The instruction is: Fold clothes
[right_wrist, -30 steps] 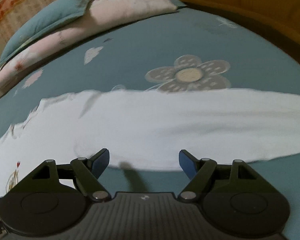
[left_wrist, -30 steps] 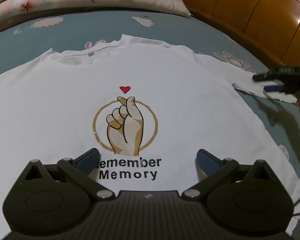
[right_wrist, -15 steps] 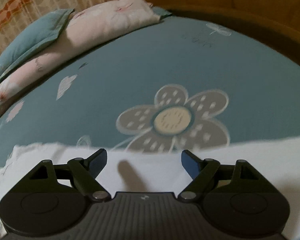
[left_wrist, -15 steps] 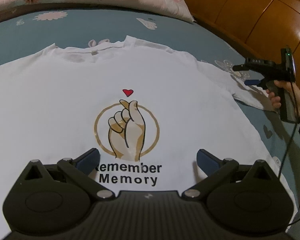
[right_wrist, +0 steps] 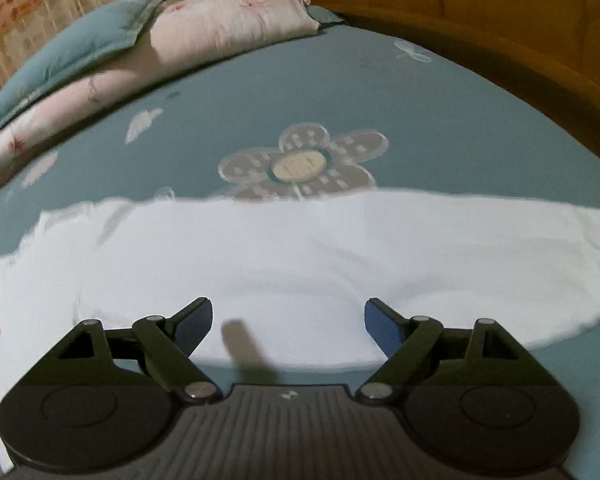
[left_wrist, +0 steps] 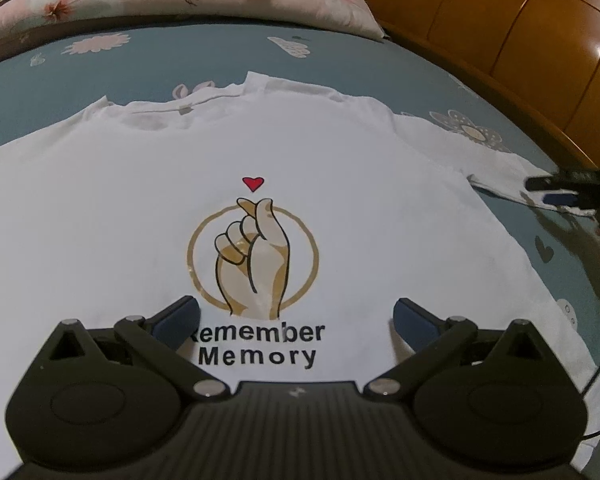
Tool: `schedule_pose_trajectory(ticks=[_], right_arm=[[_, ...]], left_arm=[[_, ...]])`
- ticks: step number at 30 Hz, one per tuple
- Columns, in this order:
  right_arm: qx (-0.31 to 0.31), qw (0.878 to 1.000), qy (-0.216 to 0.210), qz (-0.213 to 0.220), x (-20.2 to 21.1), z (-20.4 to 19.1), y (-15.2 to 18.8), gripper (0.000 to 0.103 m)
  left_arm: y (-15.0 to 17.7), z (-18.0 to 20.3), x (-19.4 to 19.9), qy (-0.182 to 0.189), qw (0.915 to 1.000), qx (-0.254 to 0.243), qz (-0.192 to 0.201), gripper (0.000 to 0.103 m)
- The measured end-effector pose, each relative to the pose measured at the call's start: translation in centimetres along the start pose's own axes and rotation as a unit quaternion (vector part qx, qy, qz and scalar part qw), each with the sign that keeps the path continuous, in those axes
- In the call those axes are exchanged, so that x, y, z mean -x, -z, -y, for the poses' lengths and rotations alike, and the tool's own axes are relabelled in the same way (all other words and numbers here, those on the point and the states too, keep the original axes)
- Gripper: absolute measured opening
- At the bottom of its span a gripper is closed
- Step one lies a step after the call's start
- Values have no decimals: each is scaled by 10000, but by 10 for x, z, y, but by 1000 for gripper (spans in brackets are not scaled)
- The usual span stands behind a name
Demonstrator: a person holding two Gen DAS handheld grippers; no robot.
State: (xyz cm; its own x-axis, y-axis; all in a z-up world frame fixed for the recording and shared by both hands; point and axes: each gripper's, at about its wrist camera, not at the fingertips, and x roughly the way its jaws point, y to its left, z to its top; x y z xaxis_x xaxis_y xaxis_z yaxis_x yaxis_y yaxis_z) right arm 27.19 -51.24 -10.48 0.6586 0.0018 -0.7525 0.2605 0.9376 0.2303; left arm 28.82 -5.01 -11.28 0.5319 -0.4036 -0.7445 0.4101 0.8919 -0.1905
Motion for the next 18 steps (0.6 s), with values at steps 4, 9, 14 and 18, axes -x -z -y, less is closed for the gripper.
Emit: schedule_pose_trajectory(ticks=[4,9,14,18], right_arm=[[131,9994,268,-185,8,-5,-9,87],[301,9973,638,-188,-11,-33,-41,87],[573,9902,1034,-749,-65,-61,-52,98],[553,9902,1205,-450,-84,-61,-63,103]], left_arm=[[0,-1,0,29,10000,28,7,102],[0,-1,1,35,10000,30,7,102],[0,-2,1,54,10000,33,16,102],[1,-3,1,83,10000,38,38,102]])
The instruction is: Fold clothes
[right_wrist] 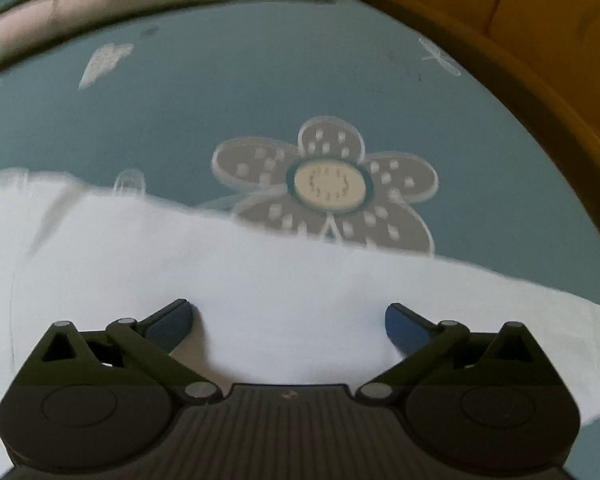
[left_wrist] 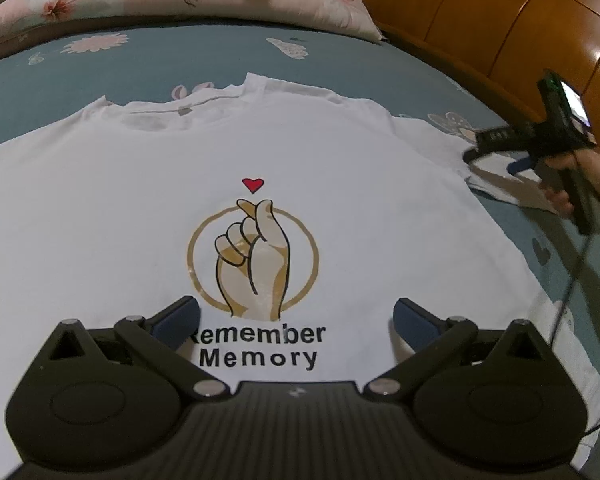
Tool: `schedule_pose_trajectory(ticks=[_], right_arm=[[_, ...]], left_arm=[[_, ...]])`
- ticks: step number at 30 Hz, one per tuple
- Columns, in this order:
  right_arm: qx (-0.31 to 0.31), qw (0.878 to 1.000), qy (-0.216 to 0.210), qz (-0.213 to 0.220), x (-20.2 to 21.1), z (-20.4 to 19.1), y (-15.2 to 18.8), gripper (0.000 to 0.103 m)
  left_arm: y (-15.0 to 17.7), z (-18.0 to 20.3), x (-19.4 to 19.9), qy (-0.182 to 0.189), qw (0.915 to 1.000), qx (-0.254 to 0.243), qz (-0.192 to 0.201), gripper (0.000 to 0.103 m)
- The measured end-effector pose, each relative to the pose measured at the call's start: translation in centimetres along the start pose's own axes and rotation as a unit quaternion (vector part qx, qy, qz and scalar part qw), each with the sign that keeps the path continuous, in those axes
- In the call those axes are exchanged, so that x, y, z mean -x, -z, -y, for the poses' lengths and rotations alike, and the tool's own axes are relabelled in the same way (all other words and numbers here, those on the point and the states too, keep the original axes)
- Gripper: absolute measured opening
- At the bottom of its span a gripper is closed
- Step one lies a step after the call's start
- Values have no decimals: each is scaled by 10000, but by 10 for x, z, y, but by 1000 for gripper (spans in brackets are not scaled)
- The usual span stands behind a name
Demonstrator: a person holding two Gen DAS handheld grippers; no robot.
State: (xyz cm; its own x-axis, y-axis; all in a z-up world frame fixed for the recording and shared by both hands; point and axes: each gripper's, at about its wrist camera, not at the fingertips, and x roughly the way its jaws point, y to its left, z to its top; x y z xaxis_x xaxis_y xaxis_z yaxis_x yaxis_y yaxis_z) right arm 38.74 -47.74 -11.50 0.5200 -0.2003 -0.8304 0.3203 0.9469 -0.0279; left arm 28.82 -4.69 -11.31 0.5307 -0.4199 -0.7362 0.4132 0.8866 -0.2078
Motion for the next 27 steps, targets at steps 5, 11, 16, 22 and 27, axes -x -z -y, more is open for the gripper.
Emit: schedule_pose_trajectory(ticks=[5,11,16,22,27], right_arm=[[-279,9996,-41,2,10,5,-15,102],[57,9980,-360,-524,30,-22,7,103],[-71,9993,-188,-329,5,-20,-3,103],[-585,9970,-415,-279,24,-10,-20,103],[-187,9961,-680,-526,26,-59,-19,103]], left_arm=[[0,-1,1,40,10000,29,6,102],[-1,-1,0,30,10000,26,1,102],[-1,-2,1,37,10000,41,11,102],[-1,-2,1,48,10000,53,7,102],[-1,-1,1,27,10000,24,5,102]])
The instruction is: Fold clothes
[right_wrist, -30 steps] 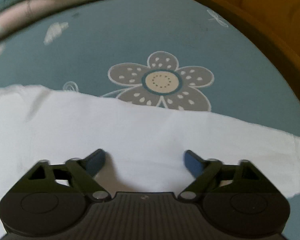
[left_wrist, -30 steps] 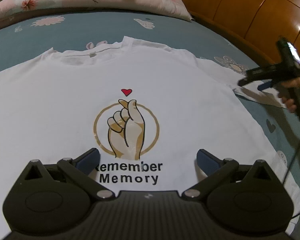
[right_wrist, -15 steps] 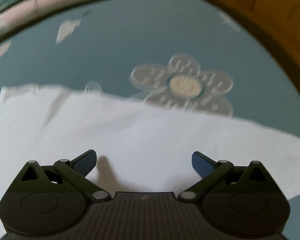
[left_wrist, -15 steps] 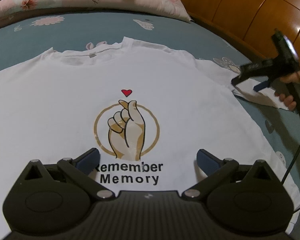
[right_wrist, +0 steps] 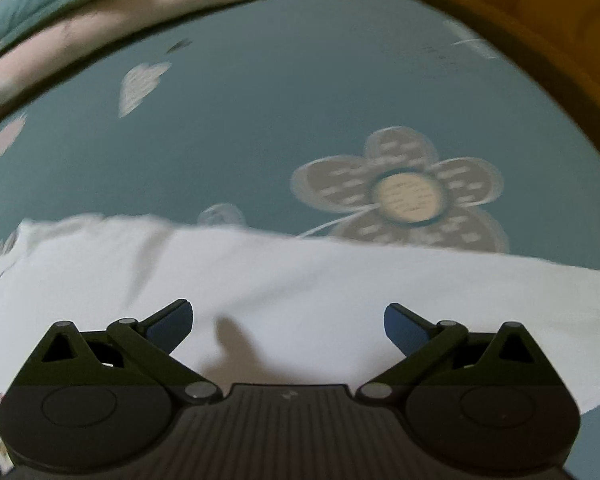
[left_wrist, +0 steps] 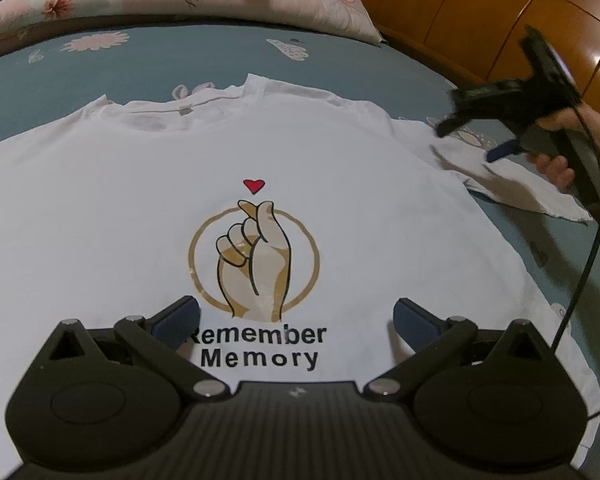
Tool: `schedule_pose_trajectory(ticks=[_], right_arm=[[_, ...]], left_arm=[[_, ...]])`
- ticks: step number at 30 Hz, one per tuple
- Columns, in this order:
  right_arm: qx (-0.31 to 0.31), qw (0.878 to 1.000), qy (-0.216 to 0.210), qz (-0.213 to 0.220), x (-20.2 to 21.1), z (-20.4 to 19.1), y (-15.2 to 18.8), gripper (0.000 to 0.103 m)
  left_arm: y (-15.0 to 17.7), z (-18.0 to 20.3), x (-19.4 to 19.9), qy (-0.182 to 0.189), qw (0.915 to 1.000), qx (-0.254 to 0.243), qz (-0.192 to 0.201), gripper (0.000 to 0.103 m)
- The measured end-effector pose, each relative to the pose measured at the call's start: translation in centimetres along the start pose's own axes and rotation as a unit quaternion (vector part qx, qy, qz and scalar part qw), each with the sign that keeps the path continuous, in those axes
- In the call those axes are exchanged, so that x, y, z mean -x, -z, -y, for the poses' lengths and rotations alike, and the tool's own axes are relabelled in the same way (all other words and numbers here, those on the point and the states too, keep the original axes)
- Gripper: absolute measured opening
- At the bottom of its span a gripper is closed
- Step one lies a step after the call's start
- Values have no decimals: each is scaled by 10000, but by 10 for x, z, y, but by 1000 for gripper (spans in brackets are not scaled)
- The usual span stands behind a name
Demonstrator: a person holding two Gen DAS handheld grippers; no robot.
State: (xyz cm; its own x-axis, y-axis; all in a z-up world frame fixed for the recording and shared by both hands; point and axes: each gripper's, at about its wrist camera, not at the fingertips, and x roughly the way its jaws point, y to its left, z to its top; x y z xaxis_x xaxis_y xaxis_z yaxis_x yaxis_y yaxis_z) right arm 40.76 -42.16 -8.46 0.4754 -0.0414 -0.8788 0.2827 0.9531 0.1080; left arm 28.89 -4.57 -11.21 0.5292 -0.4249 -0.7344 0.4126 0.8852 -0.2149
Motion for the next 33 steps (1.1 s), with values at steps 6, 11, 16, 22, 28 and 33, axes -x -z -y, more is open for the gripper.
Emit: schedule_pose_trajectory(ticks=[6,11,16,22,28,33], right_arm=[[232,9983,499,176,-32,-26,-13,103],[-315,9989,318,148,-22,-19,-25,103],[243,9997,97,32,-22,-57,-11,103],[247,9982,461,291,-46,-65,-25,103],[-10,9971,393,659,-34,-52,-42,103],[254,9975,66,654,14,-33,-19,103]], left_arm=[[0,-1,0,16,10000,17,4,102],[0,0,0,6,10000,2,3,102],[1,2,0,-51,10000,-50,-3,102],[1,1,-1,-30,10000,-72,34,102],[1,2,-2,-61,9999,-123,47,102],[2,2,-1,-57,9999,-125,45,102]])
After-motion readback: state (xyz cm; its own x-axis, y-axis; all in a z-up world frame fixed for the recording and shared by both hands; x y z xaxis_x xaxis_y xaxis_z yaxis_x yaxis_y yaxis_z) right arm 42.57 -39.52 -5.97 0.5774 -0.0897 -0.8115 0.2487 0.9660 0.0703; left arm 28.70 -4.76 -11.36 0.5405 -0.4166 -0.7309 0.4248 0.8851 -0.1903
